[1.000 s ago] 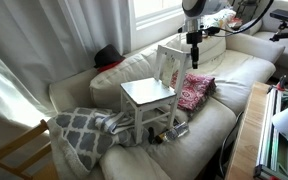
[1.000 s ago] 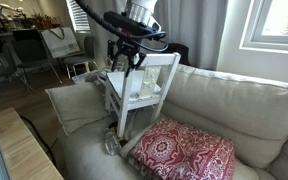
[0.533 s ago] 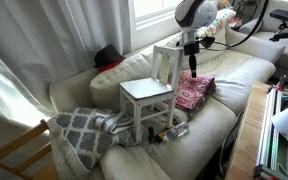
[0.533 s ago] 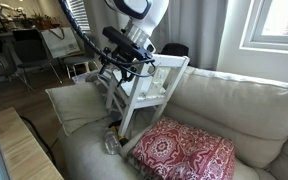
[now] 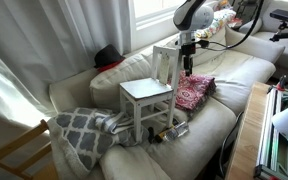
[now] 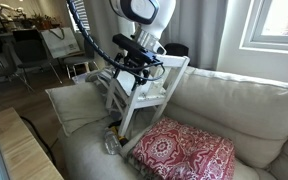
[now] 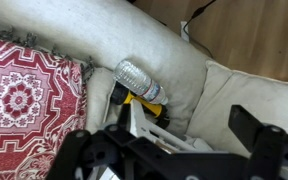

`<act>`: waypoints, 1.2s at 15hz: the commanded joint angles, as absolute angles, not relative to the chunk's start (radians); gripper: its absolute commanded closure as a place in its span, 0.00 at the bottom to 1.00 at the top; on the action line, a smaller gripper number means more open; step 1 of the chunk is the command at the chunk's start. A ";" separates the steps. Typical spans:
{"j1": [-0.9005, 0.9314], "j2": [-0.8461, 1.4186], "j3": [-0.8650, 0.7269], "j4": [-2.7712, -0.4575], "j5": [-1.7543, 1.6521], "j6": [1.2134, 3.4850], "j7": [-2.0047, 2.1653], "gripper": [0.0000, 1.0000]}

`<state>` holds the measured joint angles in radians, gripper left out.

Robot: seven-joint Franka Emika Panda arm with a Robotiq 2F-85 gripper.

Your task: Lift the chair laying on the sofa seats to make it stand on its four legs on the sofa

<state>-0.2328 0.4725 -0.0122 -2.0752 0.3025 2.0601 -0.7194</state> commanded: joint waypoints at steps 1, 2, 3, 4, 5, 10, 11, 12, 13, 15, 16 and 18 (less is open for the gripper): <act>-0.252 0.373 -0.053 -2.144 0.249 2.099 -0.694 0.00; -0.262 0.334 -0.066 -2.161 0.242 2.087 -0.702 0.00; -0.271 0.300 -0.079 -2.174 0.238 2.079 -0.704 0.00; -0.283 0.253 -0.091 -2.193 0.244 2.072 -0.713 0.00; -0.296 0.211 -0.101 -2.208 0.253 2.052 -0.730 0.00; -0.327 -0.054 -0.166 -2.322 0.351 1.995 -0.917 0.00; -0.322 -0.110 -0.186 -2.352 0.365 1.993 -0.952 0.00; -0.316 -0.171 -0.207 -2.385 0.383 1.989 -0.991 0.00; -0.308 -0.220 -0.227 -2.407 0.397 1.983 -1.017 0.00; -0.297 -0.320 -0.266 -2.457 0.429 1.984 -1.057 0.00; -0.292 -0.363 -0.284 -2.476 0.439 1.984 -1.069 0.00; -0.283 -0.437 -0.319 -2.504 0.467 1.984 -1.071 0.00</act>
<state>-0.3116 -0.3014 -0.2600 -2.4184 0.4195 1.9797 -1.0397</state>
